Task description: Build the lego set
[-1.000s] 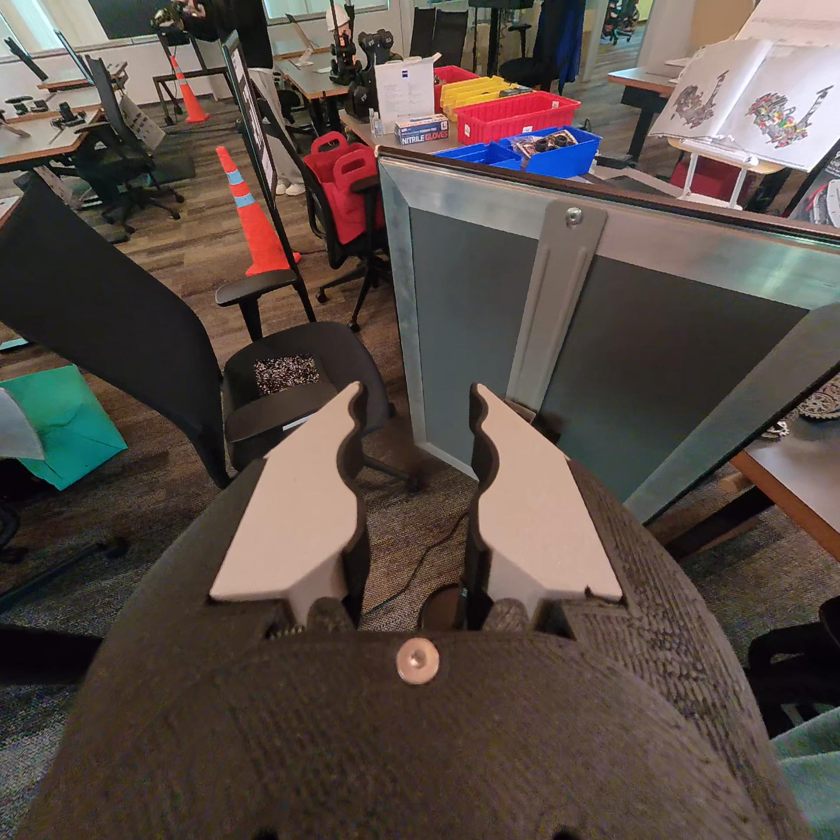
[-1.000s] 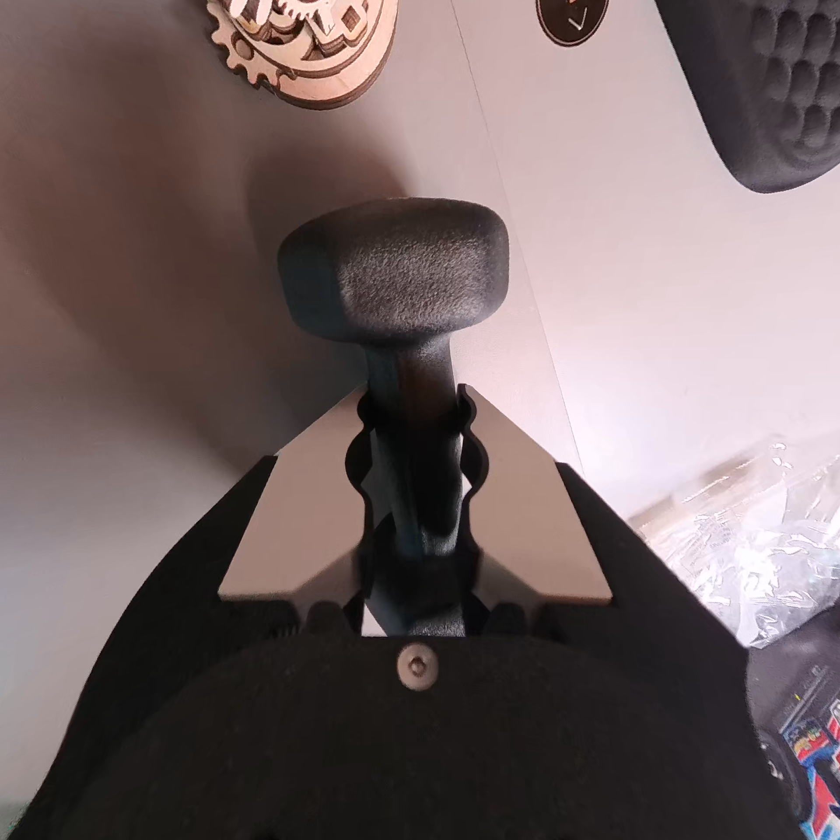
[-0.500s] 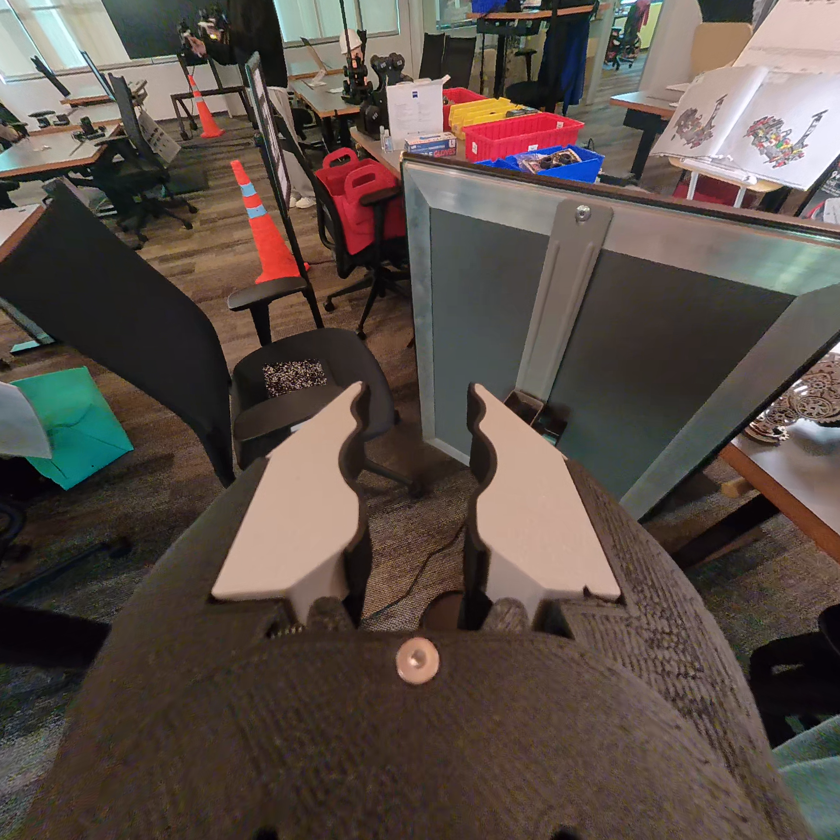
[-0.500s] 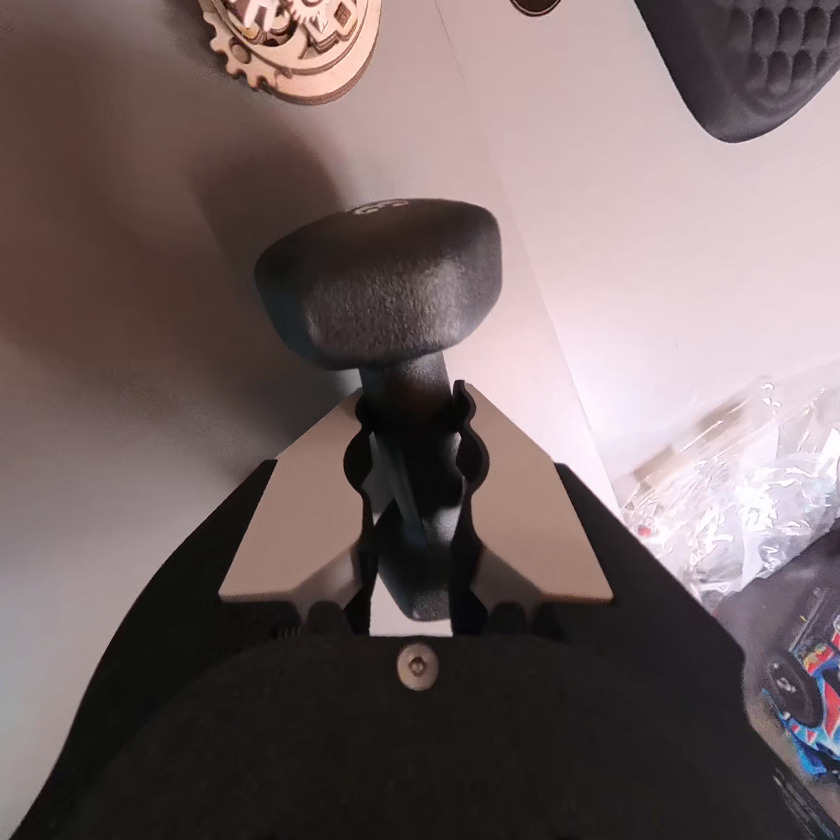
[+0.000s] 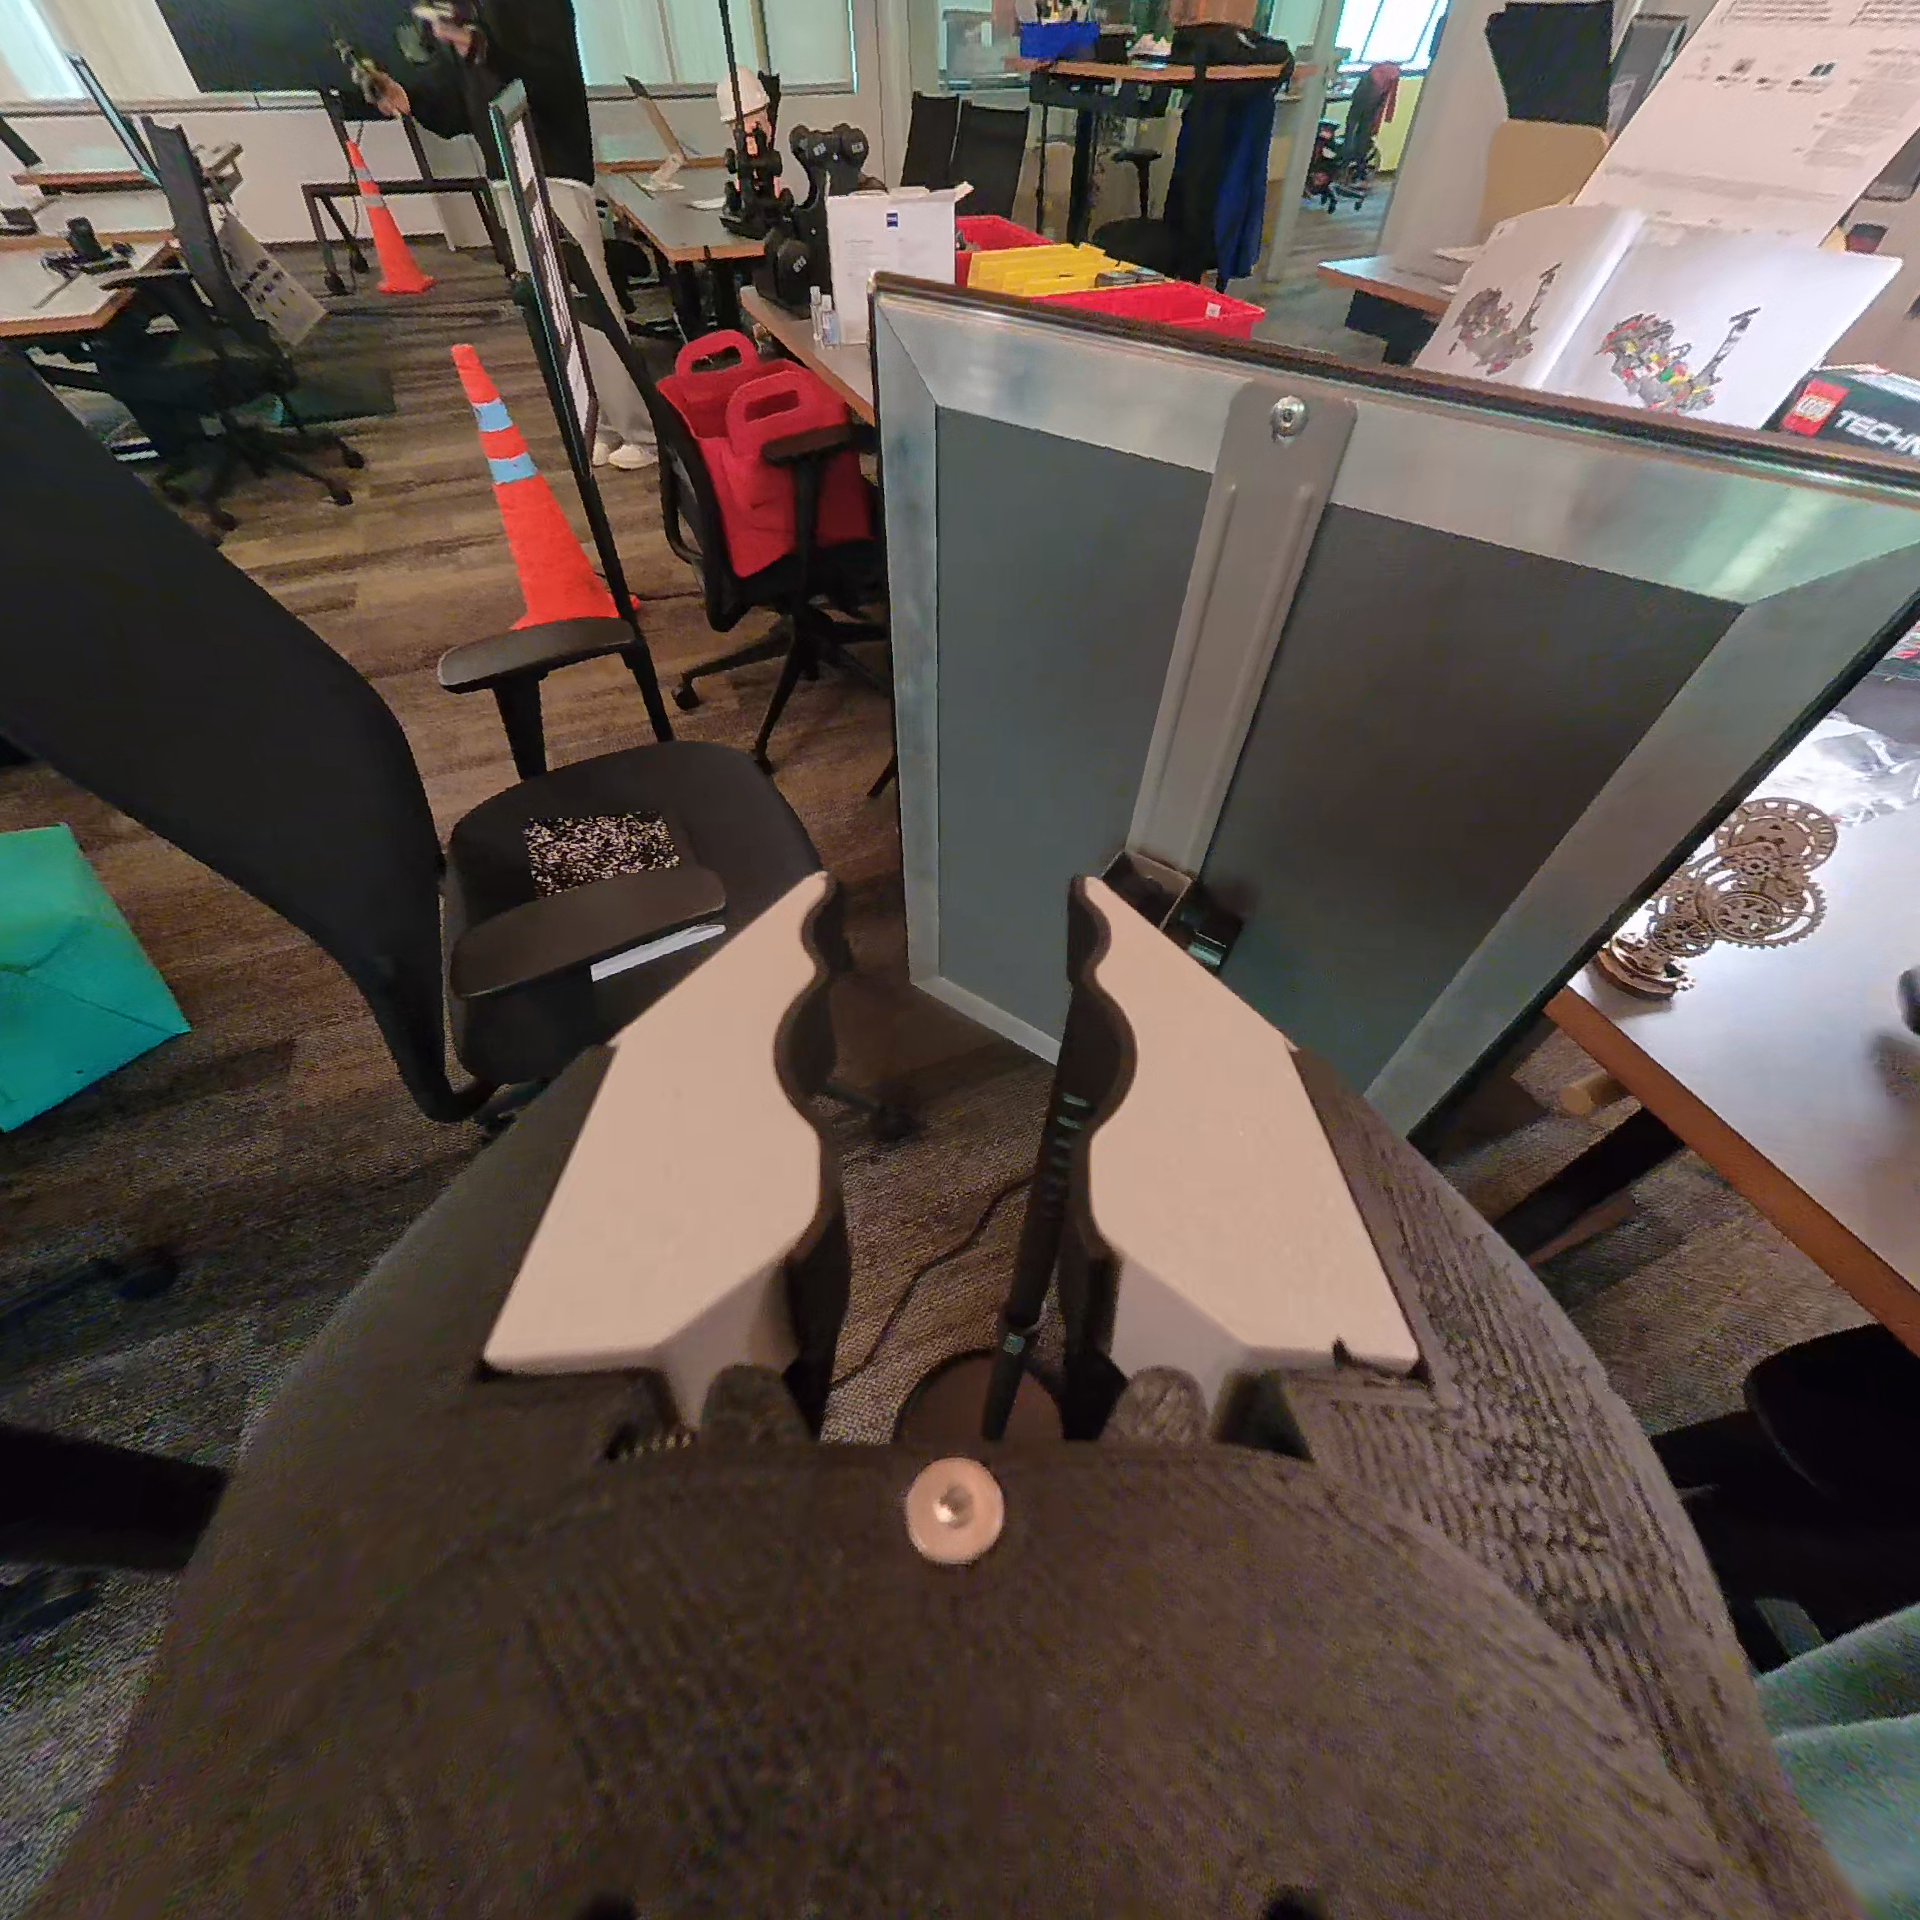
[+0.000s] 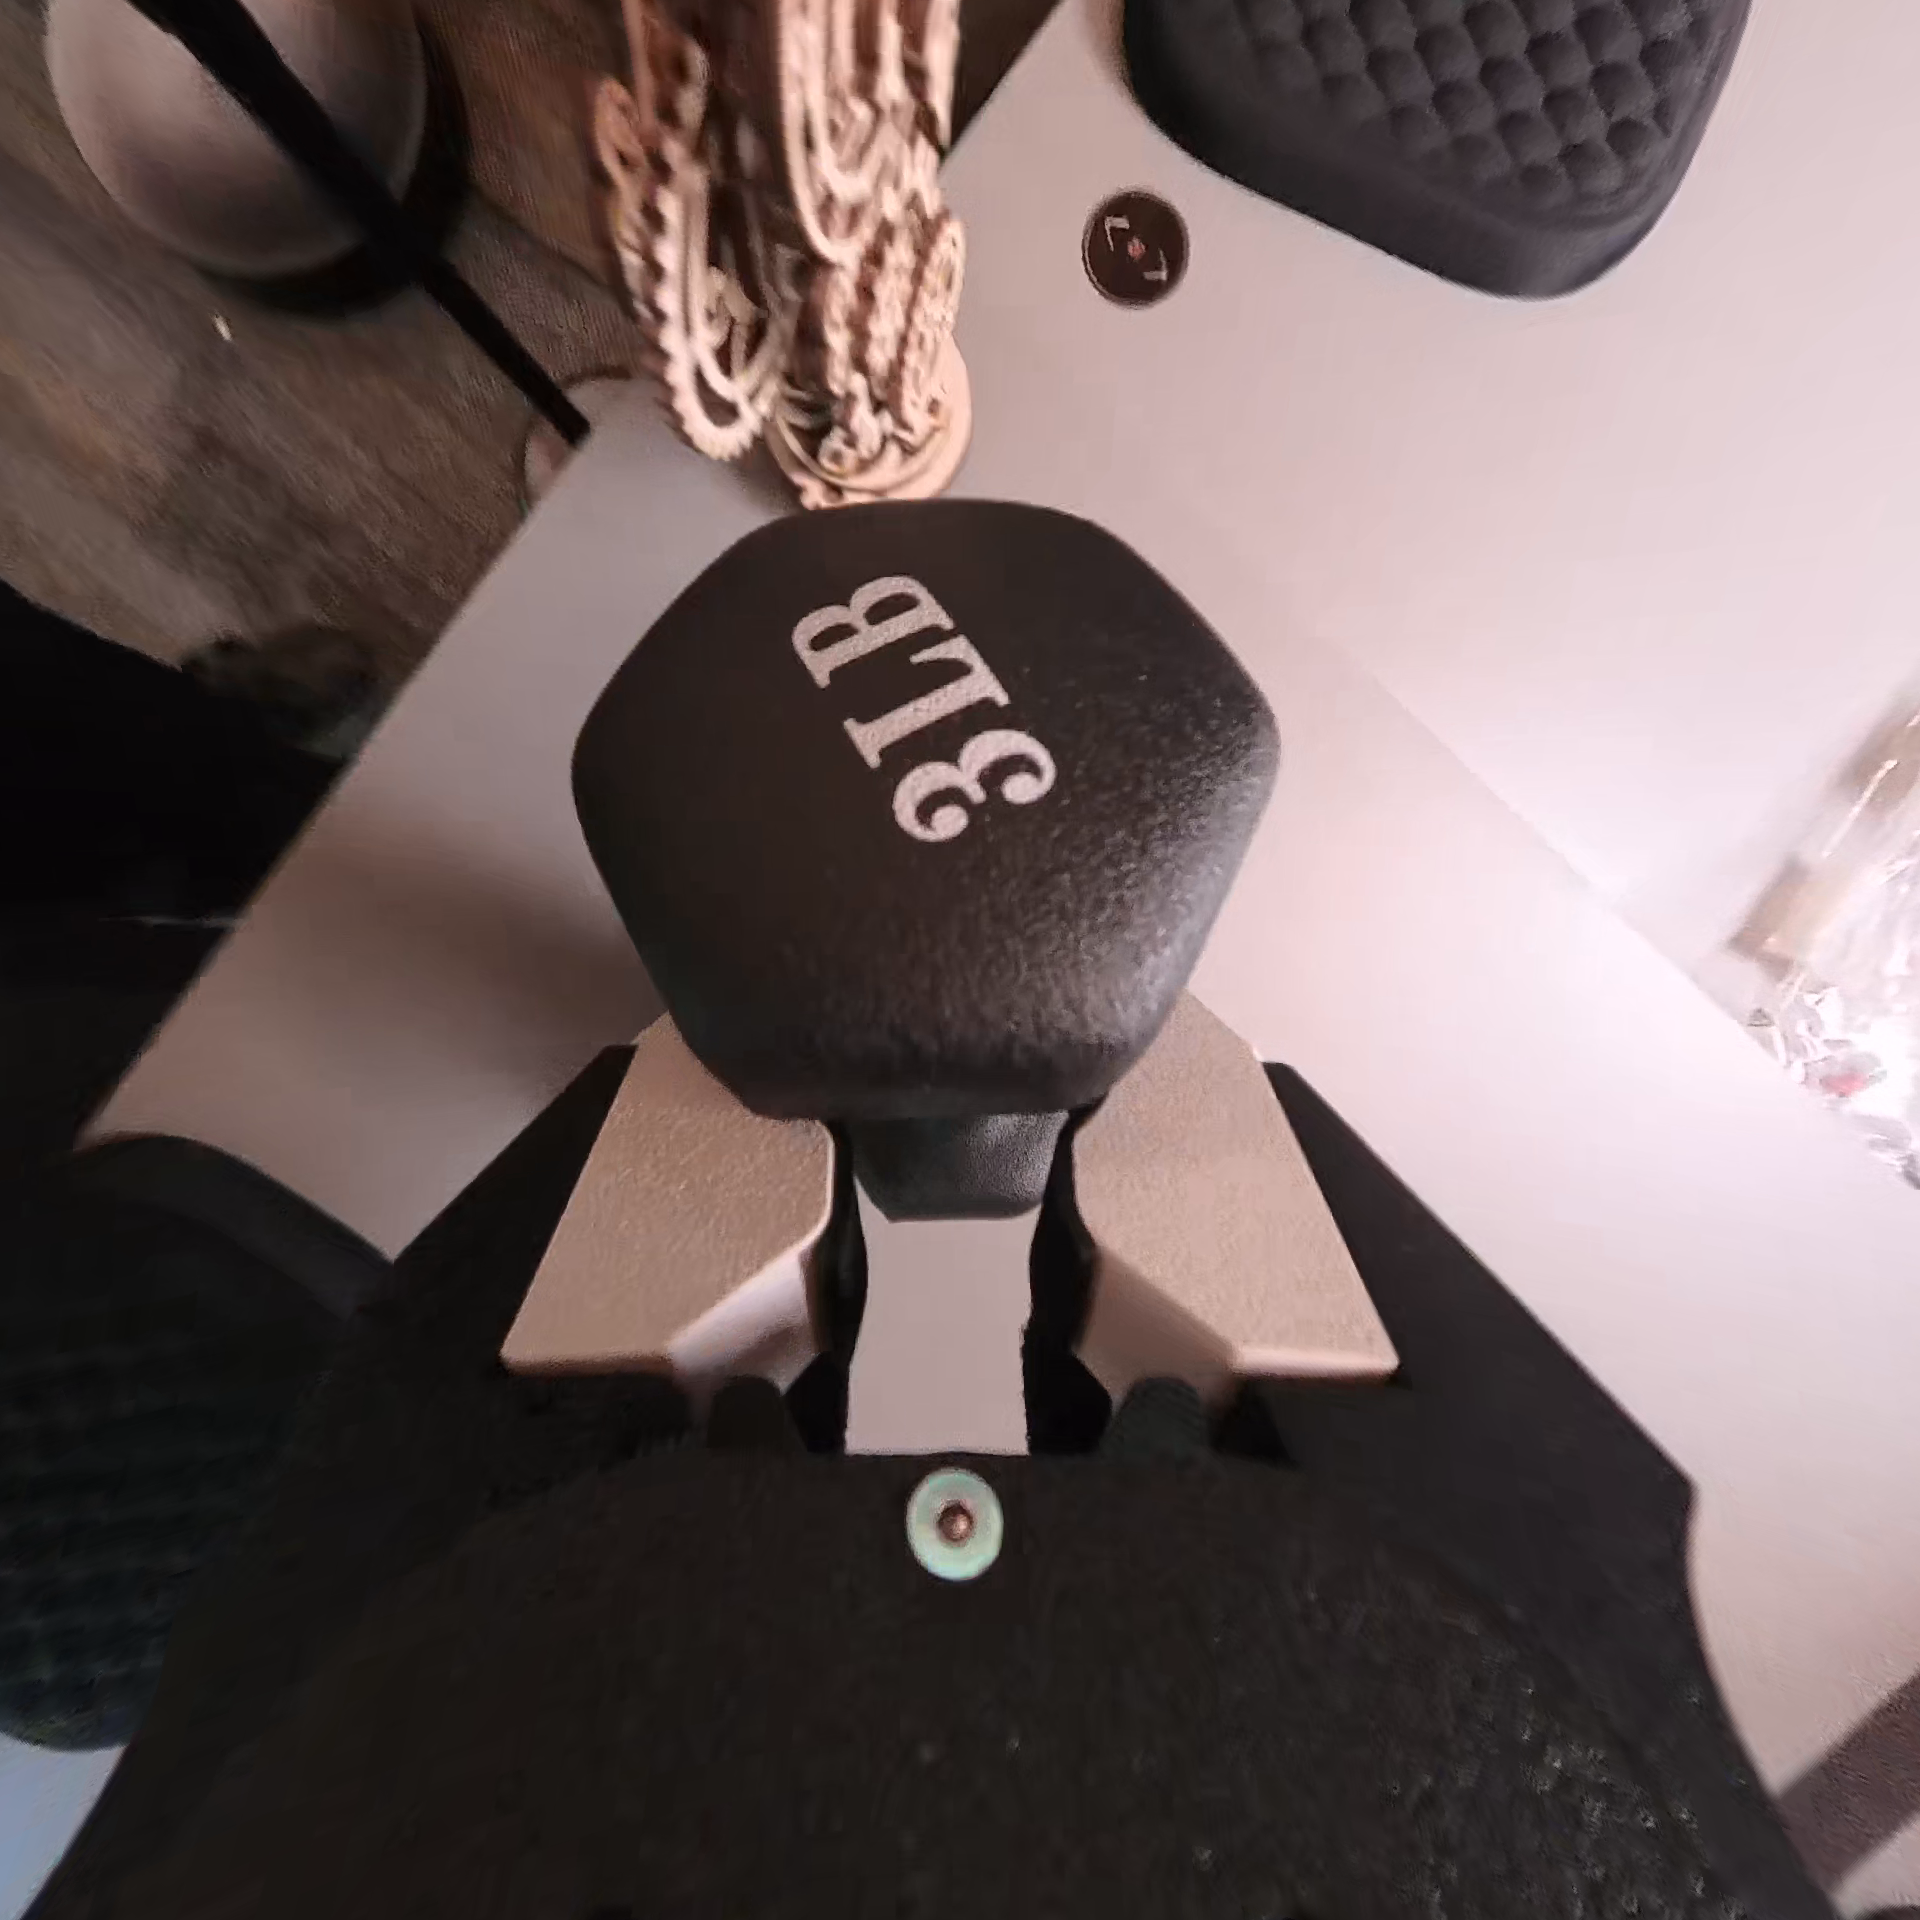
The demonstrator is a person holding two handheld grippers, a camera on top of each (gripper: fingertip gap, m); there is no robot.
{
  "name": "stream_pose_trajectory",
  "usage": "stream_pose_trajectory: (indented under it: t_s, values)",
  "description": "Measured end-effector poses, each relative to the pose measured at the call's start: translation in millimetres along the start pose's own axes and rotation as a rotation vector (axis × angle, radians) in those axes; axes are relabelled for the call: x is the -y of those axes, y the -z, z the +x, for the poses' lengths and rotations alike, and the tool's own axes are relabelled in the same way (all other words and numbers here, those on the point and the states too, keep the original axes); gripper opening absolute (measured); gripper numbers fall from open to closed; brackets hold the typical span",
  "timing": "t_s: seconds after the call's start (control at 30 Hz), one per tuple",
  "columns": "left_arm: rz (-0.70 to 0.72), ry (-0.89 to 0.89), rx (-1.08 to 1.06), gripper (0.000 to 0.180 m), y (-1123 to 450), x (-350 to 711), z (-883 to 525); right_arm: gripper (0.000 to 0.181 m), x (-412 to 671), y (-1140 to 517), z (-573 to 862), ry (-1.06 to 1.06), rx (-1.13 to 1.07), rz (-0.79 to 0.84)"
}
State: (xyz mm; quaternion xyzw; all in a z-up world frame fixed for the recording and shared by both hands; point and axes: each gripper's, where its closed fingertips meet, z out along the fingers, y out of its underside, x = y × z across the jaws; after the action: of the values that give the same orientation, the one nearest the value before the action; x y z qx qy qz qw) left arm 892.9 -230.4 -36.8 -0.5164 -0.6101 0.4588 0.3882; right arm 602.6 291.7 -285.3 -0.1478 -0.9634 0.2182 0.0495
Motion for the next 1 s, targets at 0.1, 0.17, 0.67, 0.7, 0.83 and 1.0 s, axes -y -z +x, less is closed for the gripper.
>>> stream_pose_trajectory:
  t_s: [0.1,0.17,0.67,0.7,0.83,1.0]
  values:
    - [0.013,0.003,-0.017,0.042,-2,2,4,0.030,9,10,-17,-0.041,-0.012,0.080]
    - [0.022,-0.001,-0.028,0.042,-2,3,6,0.030,16,19,-27,-0.068,-0.020,0.120]
    - [0.085,0.009,-0.072,0.041,7,6,8,0.030,38,104,-74,-0.144,-0.083,0.219]
    - [0.085,0.011,-0.072,0.041,8,5,7,0.030,41,109,-78,-0.144,-0.085,0.226]
    - [0.077,0.016,-0.070,0.042,17,-5,0,0.030,62,129,-100,-0.144,-0.079,0.279]
    - [0.096,0.035,-0.062,0.042,39,-16,-18,0.030,109,149,-147,-0.121,-0.064,0.372]
